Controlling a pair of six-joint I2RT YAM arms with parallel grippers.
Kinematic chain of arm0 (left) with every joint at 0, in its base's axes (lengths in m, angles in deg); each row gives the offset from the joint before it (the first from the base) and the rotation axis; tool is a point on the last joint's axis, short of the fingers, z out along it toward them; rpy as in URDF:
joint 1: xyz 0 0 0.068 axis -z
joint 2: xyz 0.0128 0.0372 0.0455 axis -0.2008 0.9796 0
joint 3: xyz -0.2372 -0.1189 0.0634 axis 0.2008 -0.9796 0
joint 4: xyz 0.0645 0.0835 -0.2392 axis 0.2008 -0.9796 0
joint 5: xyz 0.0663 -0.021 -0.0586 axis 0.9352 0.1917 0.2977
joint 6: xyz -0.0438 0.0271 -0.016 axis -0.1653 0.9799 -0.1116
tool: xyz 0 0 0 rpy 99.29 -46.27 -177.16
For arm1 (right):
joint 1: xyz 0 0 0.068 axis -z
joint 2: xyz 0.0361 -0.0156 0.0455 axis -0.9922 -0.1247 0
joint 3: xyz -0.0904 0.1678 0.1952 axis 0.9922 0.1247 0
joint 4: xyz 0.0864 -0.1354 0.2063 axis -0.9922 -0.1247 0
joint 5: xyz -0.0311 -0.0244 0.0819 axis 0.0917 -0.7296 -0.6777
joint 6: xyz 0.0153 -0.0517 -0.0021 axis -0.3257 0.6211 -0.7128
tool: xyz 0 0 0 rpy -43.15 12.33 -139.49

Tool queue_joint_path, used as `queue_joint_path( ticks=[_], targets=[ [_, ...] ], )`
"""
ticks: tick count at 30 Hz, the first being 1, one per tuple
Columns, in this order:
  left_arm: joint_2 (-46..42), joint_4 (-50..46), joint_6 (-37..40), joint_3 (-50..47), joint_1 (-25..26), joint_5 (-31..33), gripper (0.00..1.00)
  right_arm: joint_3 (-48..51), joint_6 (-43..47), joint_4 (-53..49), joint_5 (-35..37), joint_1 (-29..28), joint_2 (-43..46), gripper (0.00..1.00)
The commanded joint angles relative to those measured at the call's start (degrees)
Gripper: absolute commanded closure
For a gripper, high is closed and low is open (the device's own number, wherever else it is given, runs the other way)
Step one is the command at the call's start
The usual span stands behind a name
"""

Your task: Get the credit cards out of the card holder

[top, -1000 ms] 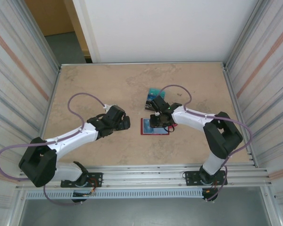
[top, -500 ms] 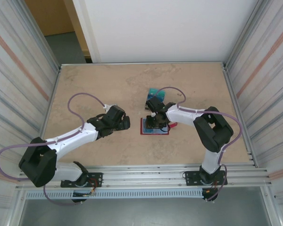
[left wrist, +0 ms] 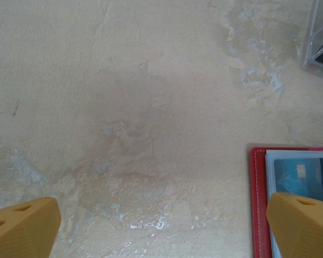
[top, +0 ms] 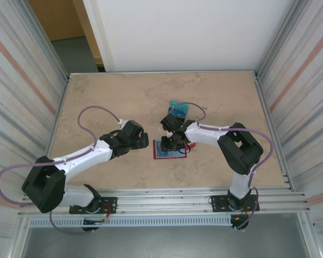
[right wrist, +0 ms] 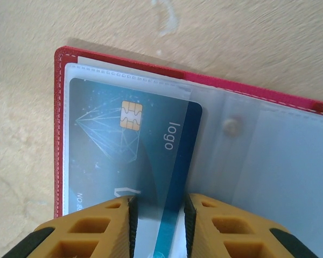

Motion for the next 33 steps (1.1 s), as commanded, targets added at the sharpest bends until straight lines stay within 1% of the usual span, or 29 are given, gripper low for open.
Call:
queue_joint_path(
  ticks=[1, 5, 10, 14, 21, 33],
  targets=[
    [2.6, 0.2, 1.8, 0.5, 0.9, 0.2, 0.01, 0.2, -0.9, -1.4, -1.8, 0.0, 1.0, 0.68],
    [6.5, 0.6, 3.0, 1.9, 2.6, 0.4, 0.01, 0.7, -1.7, -1.1, -2.0, 0.6, 2.3, 0.67],
    [10.3, 3.0, 3.1, 1.8, 2.8, -2.2, 0.01, 3.4, -3.7, 2.2, -4.4, 2.1, 4.3, 0.66],
    [11.3, 4.4, 3.9, 1.5, 3.1, -3.1, 0.01, 4.8, -4.7, 4.2, -6.1, 2.9, 4.9, 0.66],
    [11.5, 7.9, 4.5, 1.1, 3.8, -5.6, 0.01, 4.7, -4.7, 4.2, -6.2, 3.0, 4.5, 0.67],
    [14.1, 8.9, 2.9, 0.8, 3.8, -6.9, 0.01, 5.0, -4.8, 4.9, -7.2, 3.0, 5.5, 0.69]
  ],
)
